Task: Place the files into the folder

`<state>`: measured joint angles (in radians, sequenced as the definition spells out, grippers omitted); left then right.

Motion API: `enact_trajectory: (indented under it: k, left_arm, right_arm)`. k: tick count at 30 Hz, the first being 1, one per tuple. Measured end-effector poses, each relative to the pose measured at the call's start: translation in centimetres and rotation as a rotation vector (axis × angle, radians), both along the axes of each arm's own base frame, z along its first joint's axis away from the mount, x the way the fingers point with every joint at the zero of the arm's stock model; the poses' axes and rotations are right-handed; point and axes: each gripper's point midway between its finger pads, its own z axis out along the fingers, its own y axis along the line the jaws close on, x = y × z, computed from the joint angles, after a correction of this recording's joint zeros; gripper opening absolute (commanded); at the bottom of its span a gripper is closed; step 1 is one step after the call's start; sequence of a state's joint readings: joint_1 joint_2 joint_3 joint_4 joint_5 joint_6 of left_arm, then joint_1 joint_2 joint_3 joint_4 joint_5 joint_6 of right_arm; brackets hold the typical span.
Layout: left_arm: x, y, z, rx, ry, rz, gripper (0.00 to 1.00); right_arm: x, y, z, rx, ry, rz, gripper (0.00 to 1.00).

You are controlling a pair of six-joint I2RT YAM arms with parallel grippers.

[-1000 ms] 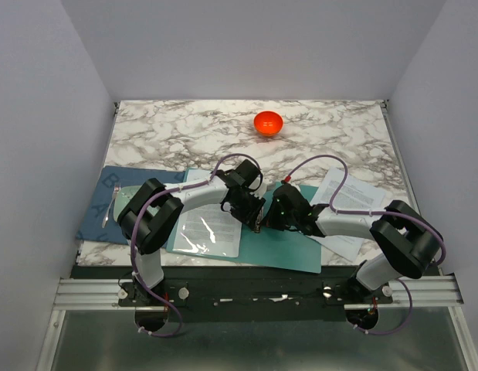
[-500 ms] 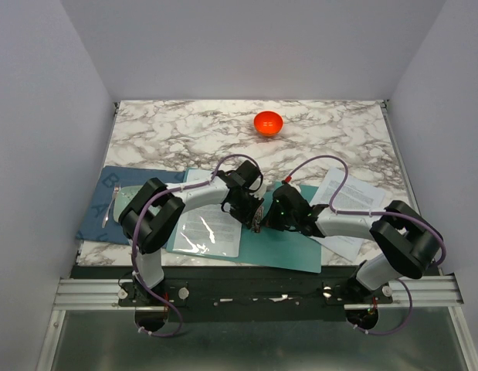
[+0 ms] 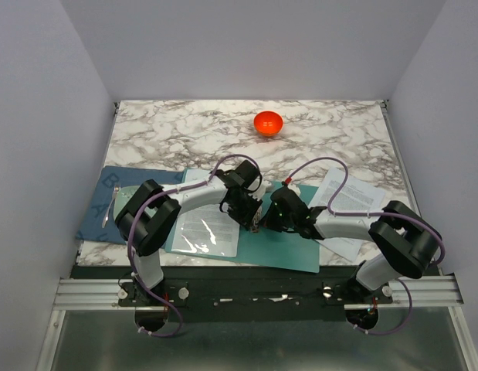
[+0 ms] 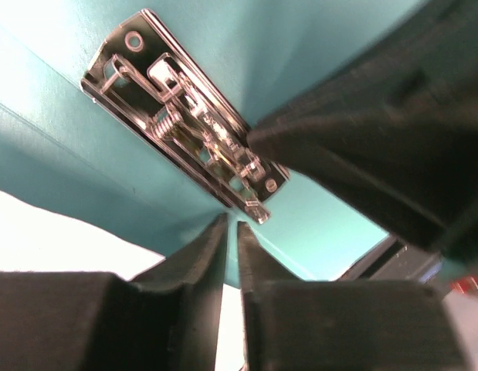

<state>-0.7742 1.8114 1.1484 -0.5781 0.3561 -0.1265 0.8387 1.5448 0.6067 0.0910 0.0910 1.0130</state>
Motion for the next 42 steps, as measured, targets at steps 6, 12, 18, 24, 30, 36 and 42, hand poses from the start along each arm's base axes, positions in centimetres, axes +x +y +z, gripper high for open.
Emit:
enact_trajectory:
  k: [6,12,18,24,30,36,42]
  left_arm:
    - [-0.1,0.2,1.8,-0.023,-0.031,-0.003,0.31]
    - [-0.2,0.3,1.7,-0.022,-0.028,0.0,0.24]
    - [0.0,0.1,0.7,-0.015,-0.018,0.003,0.25]
    - [0.0,-0.1,0.6,-0.02,-0.011,0.007,0.3]
    - [-0.4,0.1,0.3,-0.019,0.001,0.005,0.31]
    - [-0.5,0.1,0.1,-0.02,0.004,0.004,0.3]
    - [-0.5,-0.1,0.2,-0.031,0.004,0.001,0.29]
  right_arm:
    - [0.0,0.1,0.0,0.012,0.005,-0.015,0.01]
    - [0.0,0.0,-0.1,0.021,0.007,-0.029,0.01]
    - [-0.1,-0.1,-0.2,0.032,0.005,-0.043,0.01]
    - [0.0,-0.1,-0.2,0.033,0.005,-0.049,0.01]
    - [0.0,0.0,-0.2,0.035,0.007,-0.051,0.01]
    - [0.0,0.0,-0.2,0.036,0.006,-0.051,0.01]
    - [-0.1,-0.1,-0.4,0.035,0.01,-0.053,0.0]
